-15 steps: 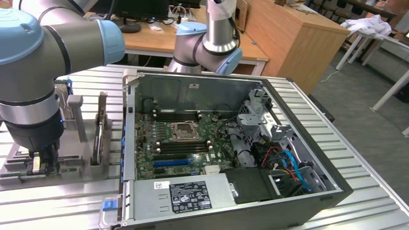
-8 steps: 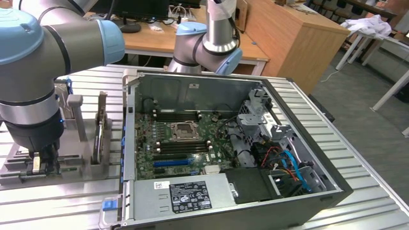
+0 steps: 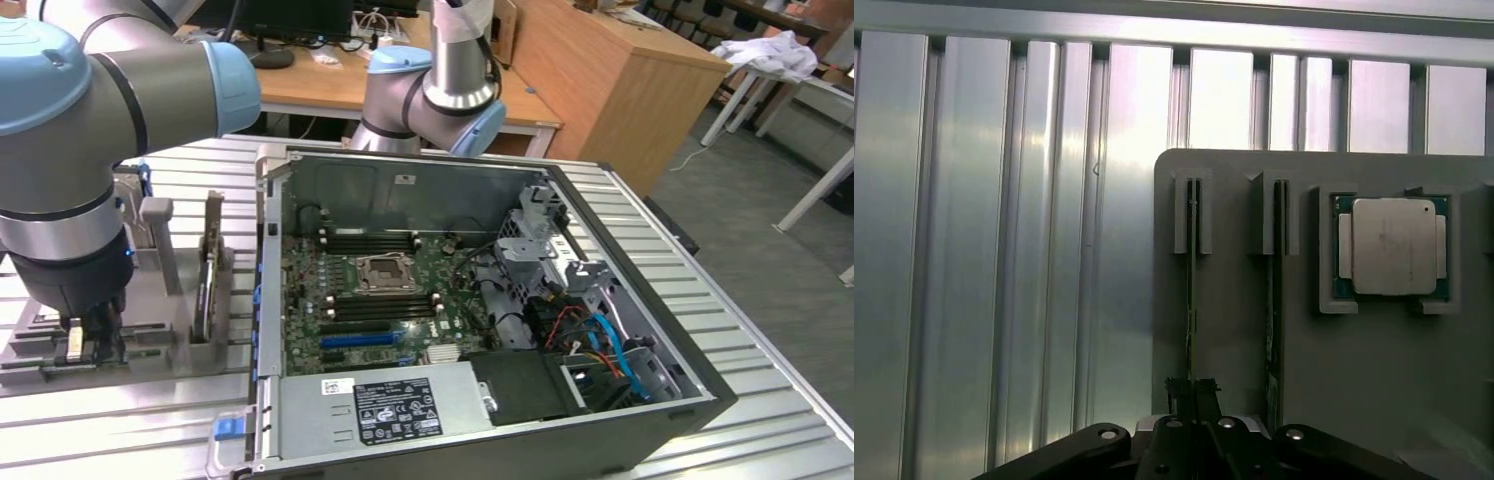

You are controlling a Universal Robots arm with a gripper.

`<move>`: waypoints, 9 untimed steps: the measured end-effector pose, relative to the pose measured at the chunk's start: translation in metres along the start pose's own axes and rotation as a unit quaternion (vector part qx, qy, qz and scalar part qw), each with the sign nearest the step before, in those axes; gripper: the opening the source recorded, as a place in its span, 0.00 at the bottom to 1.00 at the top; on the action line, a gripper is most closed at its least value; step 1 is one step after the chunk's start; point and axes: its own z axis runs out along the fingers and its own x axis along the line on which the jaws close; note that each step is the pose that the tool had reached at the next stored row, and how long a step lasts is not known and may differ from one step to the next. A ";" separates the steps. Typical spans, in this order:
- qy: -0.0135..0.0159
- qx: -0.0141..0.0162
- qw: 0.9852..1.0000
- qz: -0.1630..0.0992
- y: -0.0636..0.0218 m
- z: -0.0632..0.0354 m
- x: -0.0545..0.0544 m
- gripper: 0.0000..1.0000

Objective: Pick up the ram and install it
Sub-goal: 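Pick up the ram and move it above insertion slot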

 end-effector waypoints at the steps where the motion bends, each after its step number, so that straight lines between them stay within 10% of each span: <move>1: 0.000 0.000 1.000 0.000 0.0000 0.0000 0.000 0.12; 9: 0.000 0.000 1.000 0.000 0.0002 -0.0052 0.000 0.12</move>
